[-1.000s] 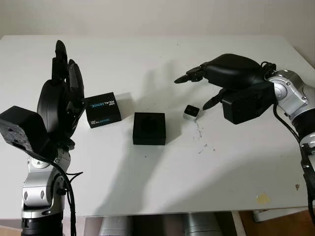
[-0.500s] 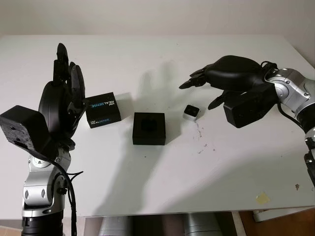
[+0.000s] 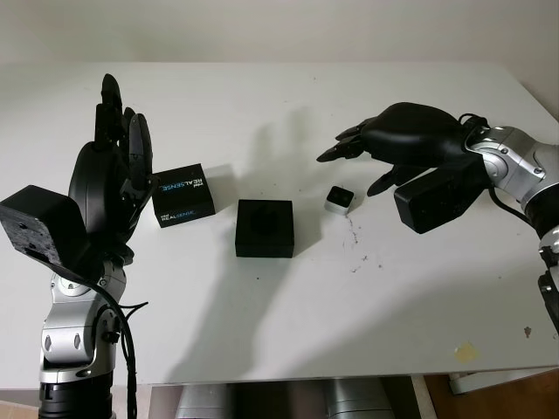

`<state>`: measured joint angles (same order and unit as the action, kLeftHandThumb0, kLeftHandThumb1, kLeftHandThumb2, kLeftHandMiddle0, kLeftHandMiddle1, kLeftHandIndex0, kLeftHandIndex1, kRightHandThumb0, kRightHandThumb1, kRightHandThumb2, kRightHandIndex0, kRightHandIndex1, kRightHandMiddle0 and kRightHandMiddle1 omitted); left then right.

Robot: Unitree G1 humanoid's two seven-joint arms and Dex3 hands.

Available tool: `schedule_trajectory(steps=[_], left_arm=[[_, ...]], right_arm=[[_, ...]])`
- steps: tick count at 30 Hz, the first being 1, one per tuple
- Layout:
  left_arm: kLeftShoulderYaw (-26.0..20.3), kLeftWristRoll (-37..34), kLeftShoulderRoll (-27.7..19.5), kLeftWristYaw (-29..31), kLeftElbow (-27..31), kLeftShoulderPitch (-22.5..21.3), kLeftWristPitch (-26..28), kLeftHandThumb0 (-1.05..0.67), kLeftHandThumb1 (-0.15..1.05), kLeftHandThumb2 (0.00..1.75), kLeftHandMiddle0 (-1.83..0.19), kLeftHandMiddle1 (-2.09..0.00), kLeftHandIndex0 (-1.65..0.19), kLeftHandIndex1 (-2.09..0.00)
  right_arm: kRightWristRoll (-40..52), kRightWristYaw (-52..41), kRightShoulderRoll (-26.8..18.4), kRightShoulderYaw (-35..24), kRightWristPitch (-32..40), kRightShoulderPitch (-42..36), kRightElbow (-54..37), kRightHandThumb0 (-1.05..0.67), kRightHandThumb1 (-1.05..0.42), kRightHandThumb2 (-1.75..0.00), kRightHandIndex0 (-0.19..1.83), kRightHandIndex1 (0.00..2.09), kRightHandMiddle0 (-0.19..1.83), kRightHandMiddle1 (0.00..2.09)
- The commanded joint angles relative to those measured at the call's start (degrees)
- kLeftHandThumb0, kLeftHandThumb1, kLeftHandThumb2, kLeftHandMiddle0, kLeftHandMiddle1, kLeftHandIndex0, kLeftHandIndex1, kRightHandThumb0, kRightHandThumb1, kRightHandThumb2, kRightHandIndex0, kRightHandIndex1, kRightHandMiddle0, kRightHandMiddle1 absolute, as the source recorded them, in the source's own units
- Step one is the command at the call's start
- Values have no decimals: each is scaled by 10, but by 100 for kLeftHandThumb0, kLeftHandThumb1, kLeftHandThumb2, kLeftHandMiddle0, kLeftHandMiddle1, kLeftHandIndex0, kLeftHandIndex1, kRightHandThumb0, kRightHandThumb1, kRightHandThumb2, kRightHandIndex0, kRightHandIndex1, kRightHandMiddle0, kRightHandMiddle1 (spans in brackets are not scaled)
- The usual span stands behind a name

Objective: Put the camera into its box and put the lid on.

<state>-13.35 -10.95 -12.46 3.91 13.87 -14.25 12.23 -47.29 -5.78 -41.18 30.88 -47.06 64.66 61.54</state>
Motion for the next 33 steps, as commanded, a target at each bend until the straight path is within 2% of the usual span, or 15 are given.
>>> schedule_trajectory(steps=[1, 13, 22, 33], left_arm=[[-1, 1, -4, -1, 7, -8, -2, -79, 105, 60, 19, 0, 19, 0], [-2, 2, -4, 0, 7, -10, -2, -79, 105, 61, 19, 0, 19, 0], [-2, 2, -8, 0, 12, -10, 0, -78, 105, 63, 19, 0, 19, 0], [-2, 4, -6, -5, 15, -7, 3, -78, 105, 62, 19, 0, 19, 0]], right_arm=[[-2, 8, 2, 3, 2, -9, 6, -26, -85, -5, 43, 7, 51, 8], [2, 26, 14, 10, 6, -16, 29, -26, -85, -5, 41, 5, 53, 7], [-62, 135, 18, 53, 21, -15, 38, -37, -84, -6, 23, 0, 65, 11], [-71, 164, 26, 69, 21, -13, 57, -39, -87, -6, 18, 3, 66, 9]])
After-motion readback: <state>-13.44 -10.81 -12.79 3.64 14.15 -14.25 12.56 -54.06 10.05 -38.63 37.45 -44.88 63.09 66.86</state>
